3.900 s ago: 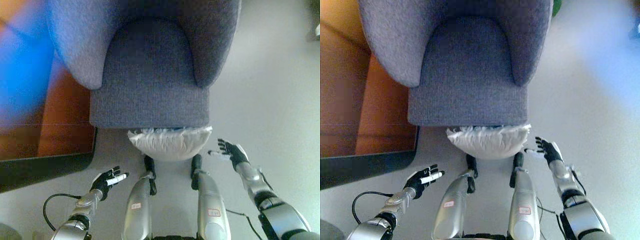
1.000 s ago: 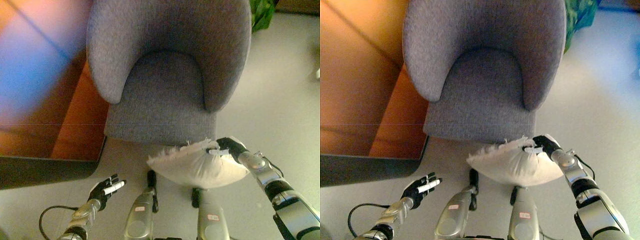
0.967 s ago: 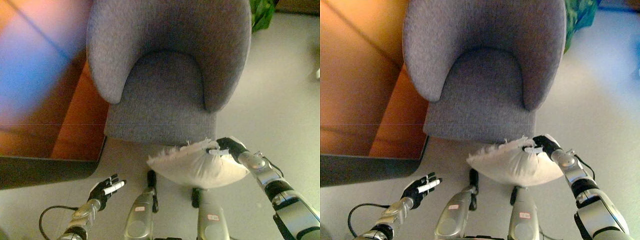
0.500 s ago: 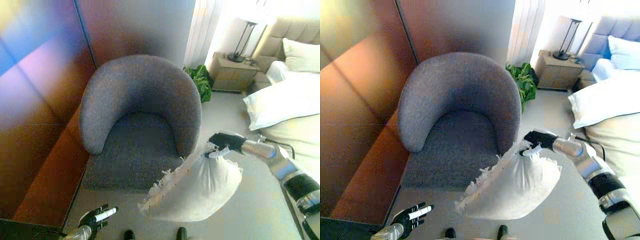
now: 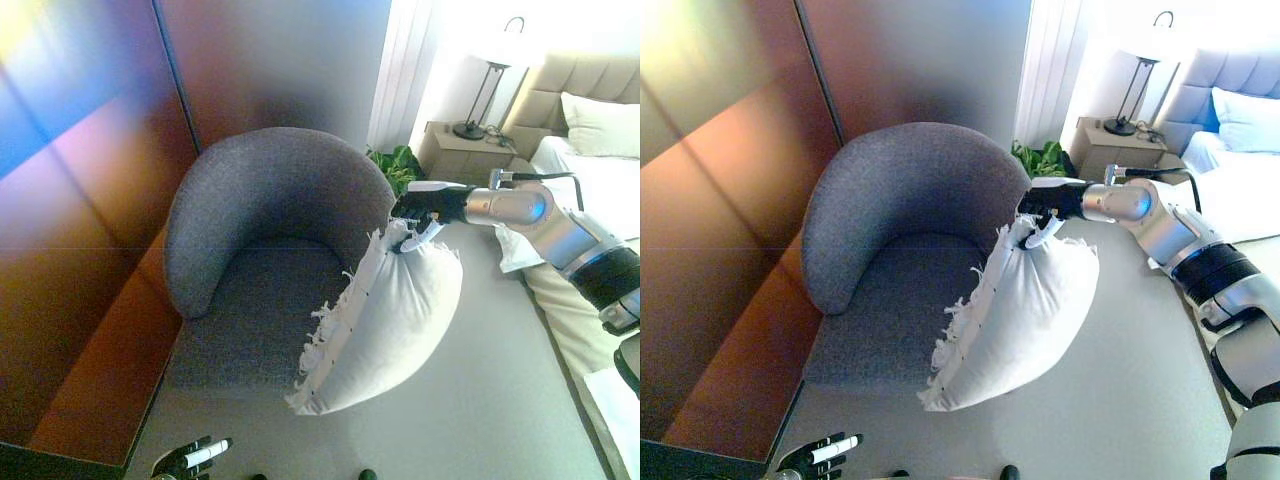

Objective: Pick up the pillow and put it on the sofa.

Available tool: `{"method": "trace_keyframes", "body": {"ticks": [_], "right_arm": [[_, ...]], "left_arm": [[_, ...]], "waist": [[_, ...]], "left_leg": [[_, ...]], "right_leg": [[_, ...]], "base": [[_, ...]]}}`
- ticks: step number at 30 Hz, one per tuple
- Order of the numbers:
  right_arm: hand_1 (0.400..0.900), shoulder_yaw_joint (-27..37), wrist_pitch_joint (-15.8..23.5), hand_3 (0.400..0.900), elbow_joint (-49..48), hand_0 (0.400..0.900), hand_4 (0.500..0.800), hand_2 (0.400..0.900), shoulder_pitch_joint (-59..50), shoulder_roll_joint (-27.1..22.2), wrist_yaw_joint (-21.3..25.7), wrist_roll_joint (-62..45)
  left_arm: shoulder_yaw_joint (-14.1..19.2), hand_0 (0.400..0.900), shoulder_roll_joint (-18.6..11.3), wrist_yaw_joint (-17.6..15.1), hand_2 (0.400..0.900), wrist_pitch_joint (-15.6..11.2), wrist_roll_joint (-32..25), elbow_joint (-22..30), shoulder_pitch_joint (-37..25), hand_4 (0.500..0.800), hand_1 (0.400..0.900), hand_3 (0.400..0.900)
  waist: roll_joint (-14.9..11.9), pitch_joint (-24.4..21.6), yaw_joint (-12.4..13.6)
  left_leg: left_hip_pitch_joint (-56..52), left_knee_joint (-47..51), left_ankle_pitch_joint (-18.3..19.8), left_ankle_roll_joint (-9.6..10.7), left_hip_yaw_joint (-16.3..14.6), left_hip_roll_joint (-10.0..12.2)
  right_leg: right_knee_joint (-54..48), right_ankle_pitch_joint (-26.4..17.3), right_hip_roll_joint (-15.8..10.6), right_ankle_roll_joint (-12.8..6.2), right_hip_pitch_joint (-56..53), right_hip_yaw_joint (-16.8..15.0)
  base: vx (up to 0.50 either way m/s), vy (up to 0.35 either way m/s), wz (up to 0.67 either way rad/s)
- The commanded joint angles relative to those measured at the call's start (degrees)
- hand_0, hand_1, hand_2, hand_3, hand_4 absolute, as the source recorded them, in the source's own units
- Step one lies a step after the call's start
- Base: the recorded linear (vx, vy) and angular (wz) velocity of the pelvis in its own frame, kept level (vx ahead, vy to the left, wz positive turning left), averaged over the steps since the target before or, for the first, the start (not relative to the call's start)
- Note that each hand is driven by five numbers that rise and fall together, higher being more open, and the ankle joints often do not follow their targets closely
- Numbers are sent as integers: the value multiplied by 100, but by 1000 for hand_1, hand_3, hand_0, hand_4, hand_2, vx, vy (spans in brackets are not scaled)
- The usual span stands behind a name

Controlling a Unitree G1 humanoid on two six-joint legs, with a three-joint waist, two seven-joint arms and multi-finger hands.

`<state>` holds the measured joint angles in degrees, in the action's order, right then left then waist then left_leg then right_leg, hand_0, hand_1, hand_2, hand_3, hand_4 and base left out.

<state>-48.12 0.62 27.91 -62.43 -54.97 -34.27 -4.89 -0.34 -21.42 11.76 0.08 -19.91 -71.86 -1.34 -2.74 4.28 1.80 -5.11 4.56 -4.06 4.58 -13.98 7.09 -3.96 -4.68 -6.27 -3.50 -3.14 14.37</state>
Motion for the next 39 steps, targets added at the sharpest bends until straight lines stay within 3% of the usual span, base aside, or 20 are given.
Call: {"method": "trace_keyframes", "body": {"ticks": [1, 10, 22, 27, 39], "right_arm": [[400, 0, 228, 400, 996, 400, 500, 400, -1886, 151, 556, -690], [400, -258, 368, 400, 2285, 400, 500, 400, -2389, 277, 553, -863], [400, -265, 452, 400, 3279, 400, 500, 400, -2529, 344, 476, -837], [400, -316, 392, 400, 3713, 400, 500, 400, -2764, 375, 670, -789], [400, -1108, 413, 400, 3353, 400, 500, 400, -3680, -37, 497, -1154]], "left_arm": [[-198, 900, -525, 13, 900, -59, -28, -305, -174, 800, 900, 900], [-114, 900, -666, 100, 900, -12, -36, -430, -77, 800, 900, 900], [102, 900, -828, 283, 900, -23, 78, -589, 32, 800, 900, 900], [18, 900, -855, 315, 900, -28, 31, -649, 84, 800, 900, 900], [329, 900, -996, 520, 900, -50, -82, -739, 185, 800, 900, 900]], "waist": [[-347, -463, 199], [-450, -448, 451], [-479, -384, 701], [-451, -323, 787], [-670, -352, 666]], "left_leg": [[215, -307, 329, 84, 94, 26], [248, -138, 188, 135, 195, 35], [375, -79, 88, 199, 406, 73], [391, -71, 35, 257, 447, 126], [350, -113, 40, 241, 307, 162]], "right_leg": [[467, 448, -421, -376, 36, 363], [272, 373, -405, -382, -69, 588], [182, 429, -343, -322, -168, 785], [139, 435, -324, -306, -239, 870], [347, 559, -333, -280, -243, 897]], "base": [[36, -4, 15], [54, -23, 18], [73, -36, 18], [59, -3, 16], [22, 25, -2]]}}
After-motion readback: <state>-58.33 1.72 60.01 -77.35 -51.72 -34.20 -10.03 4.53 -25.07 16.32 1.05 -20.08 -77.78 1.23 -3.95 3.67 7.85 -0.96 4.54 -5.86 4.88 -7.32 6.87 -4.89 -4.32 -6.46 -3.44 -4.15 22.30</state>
